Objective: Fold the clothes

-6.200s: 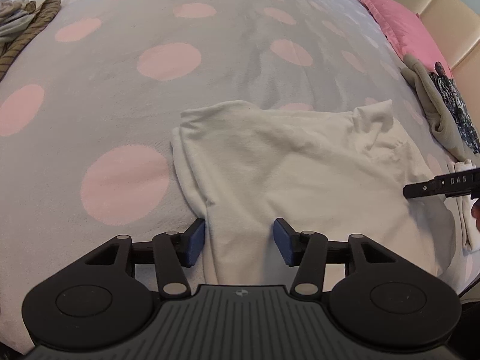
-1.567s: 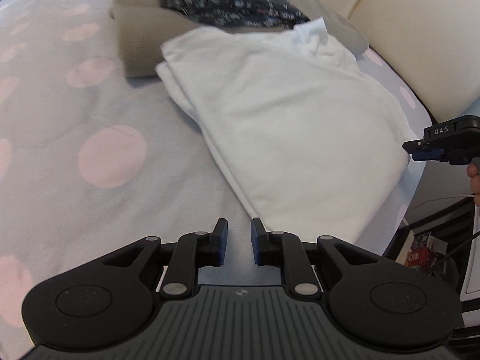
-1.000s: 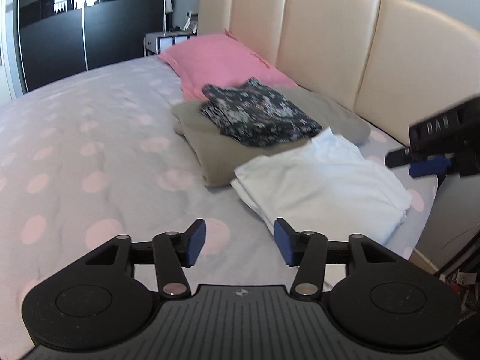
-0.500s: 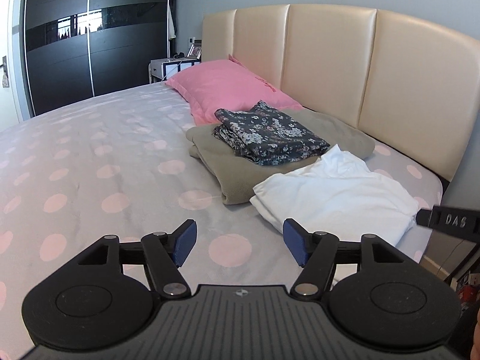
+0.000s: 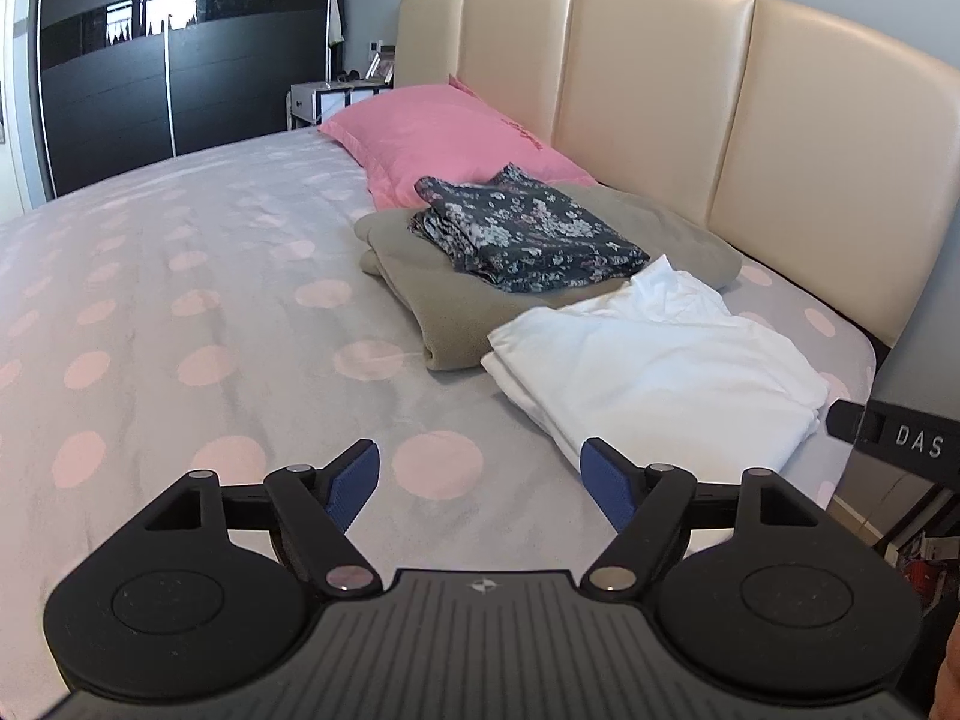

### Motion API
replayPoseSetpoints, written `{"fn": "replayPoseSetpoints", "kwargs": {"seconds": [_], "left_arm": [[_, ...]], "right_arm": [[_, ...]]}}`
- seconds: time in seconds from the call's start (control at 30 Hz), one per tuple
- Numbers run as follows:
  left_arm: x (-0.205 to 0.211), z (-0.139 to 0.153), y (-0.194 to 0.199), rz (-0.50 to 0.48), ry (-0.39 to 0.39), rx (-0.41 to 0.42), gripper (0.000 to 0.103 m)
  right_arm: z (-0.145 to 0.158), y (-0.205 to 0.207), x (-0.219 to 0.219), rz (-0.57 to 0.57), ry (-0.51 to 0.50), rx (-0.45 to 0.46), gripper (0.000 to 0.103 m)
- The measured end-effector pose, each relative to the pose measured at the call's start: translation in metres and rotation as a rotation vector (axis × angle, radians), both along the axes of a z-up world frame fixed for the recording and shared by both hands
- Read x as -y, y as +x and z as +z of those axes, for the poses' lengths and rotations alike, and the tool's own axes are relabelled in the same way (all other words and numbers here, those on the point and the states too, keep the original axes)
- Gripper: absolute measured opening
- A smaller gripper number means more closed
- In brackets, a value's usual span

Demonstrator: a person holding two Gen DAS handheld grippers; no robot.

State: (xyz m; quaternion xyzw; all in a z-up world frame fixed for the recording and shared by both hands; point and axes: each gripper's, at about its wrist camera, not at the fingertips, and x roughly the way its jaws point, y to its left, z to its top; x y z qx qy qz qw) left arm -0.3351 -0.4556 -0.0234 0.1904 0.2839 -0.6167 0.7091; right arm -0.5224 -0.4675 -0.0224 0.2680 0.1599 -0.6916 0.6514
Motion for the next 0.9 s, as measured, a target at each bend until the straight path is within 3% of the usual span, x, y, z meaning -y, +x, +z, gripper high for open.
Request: {"fn": "replayPoseSetpoints", "kwargs": {"seconds": [0.17, 0.43, 0.9], "left_arm": [[0.001, -0.012, 0.001, -0.006, 0.042, -0.026, 0.074], [0.003, -0.016, 0.001, 0.000, 0.051, -0.028, 0.074], [0.003, -0.016, 0.002, 0.004, 0.051, -0.036, 0.075]], "right_arm": [[-0.008, 0.005, 0.000, 0.035, 0.054, 0.013, 0.058], [-0.010, 0.012, -0.001, 0.080, 0.055, -0.016, 0.071], [-0.010, 0.014, -0.001, 0.080, 0.049, -0.017, 0.071]]}}
